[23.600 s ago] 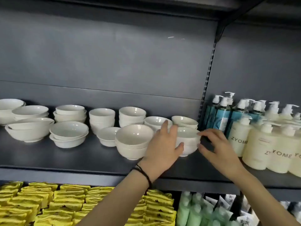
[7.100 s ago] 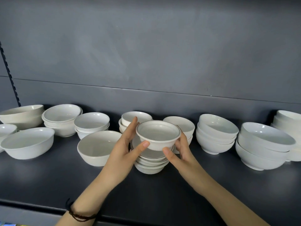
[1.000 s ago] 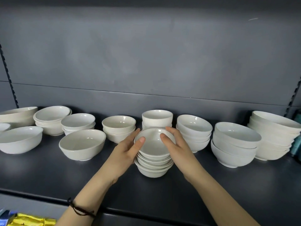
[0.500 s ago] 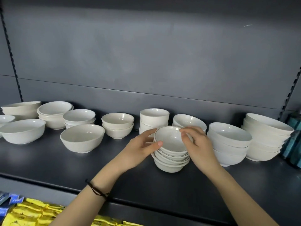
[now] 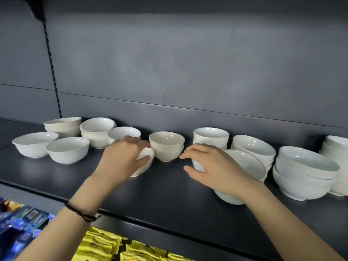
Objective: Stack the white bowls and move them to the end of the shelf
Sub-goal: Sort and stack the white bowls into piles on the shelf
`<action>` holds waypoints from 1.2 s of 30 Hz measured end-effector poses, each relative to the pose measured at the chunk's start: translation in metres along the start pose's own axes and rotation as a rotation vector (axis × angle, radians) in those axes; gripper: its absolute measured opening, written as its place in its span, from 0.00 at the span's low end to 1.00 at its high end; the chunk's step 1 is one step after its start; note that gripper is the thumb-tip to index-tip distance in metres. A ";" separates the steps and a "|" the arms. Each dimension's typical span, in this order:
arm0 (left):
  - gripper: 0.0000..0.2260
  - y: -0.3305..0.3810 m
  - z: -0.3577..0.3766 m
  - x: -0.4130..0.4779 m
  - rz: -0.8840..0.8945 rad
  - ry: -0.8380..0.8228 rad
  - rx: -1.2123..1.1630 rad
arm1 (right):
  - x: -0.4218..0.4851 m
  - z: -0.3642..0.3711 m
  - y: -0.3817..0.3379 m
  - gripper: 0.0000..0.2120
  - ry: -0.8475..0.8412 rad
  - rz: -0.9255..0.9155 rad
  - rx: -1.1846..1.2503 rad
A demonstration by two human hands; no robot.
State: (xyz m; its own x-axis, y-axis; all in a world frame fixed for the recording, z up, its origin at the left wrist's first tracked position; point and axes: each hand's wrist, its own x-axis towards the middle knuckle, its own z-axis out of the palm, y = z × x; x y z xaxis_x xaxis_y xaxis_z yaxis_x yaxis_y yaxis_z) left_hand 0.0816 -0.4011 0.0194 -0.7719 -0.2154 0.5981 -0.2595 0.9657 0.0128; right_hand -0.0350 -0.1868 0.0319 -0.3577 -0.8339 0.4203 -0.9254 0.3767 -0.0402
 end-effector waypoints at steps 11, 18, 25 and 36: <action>0.34 -0.125 0.021 -0.023 -0.064 -0.237 -0.286 | 0.057 0.061 -0.040 0.31 -0.241 0.115 0.124; 0.30 -0.132 0.055 -0.017 -0.166 -0.414 -0.836 | 0.077 0.090 -0.056 0.41 -0.269 0.252 0.435; 0.30 -0.130 0.065 -0.012 -0.115 -0.386 -1.097 | 0.075 0.103 -0.065 0.45 -0.083 0.397 0.664; 0.33 -0.081 0.054 0.046 -0.099 -0.089 -1.484 | 0.099 0.081 -0.050 0.40 0.504 0.500 1.095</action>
State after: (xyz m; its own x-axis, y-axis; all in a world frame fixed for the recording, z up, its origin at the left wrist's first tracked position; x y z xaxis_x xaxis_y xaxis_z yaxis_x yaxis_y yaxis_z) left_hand 0.0354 -0.4967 0.0029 -0.8332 -0.2425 0.4970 0.4589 0.1983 0.8661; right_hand -0.0343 -0.3210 0.0026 -0.8259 -0.3677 0.4275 -0.4131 -0.1214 -0.9025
